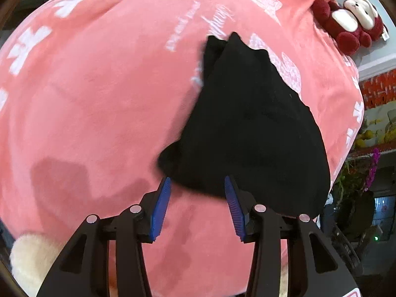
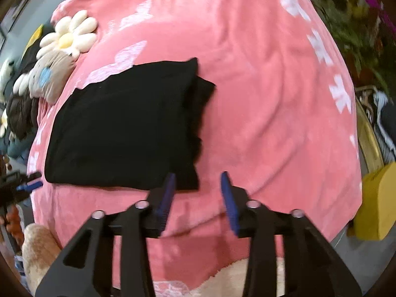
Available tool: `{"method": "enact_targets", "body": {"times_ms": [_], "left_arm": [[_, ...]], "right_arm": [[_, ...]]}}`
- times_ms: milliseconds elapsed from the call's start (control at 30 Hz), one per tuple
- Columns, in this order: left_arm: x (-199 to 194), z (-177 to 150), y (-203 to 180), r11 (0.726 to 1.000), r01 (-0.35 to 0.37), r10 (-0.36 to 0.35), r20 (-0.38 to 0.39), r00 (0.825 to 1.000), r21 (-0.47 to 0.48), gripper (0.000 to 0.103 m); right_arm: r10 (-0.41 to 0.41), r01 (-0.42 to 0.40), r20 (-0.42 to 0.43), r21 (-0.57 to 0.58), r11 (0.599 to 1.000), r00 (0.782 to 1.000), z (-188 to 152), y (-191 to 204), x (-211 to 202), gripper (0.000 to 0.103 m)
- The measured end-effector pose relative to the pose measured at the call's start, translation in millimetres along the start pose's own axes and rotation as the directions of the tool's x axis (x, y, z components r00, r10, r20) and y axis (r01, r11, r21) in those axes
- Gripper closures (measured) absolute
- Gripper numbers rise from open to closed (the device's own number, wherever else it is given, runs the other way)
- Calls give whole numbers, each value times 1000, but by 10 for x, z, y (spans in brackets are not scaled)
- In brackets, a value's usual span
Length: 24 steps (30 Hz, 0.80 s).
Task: Fold small clothes
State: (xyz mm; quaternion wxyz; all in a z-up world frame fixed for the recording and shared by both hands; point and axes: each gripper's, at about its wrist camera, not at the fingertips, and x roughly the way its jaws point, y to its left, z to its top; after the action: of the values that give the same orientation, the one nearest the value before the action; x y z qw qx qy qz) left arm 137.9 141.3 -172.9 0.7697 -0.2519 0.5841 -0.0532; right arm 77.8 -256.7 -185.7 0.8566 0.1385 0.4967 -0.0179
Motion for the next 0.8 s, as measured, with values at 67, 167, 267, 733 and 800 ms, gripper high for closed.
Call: {"method": "enact_targets", "body": {"times_ms": [67, 167, 267, 733, 800], "left_arm": [[98, -2, 78, 999, 1, -1, -10, 1000, -44, 49], [234, -33, 181, 991, 29, -29, -3, 1000, -130, 49], [262, -53, 137, 991, 24, -22, 21, 1000, -130, 51], [112, -108, 414, 950, 54, -36, 65, 997, -308, 60], [229, -74, 353, 953, 55, -45, 41, 998, -299, 60]], "right_arm": [[17, -17, -2, -6, 1000, 1000, -85, 25, -8, 61], [27, -27, 2, -23, 999, 1000, -225, 131, 17, 46], [-3, 3, 9, -65, 998, 1000, -338, 216, 55, 46], [7, -8, -8, -66, 998, 1000, -510, 97, 173, 42], [8, -9, -14, -60, 998, 1000, -523, 92, 200, 42]]}}
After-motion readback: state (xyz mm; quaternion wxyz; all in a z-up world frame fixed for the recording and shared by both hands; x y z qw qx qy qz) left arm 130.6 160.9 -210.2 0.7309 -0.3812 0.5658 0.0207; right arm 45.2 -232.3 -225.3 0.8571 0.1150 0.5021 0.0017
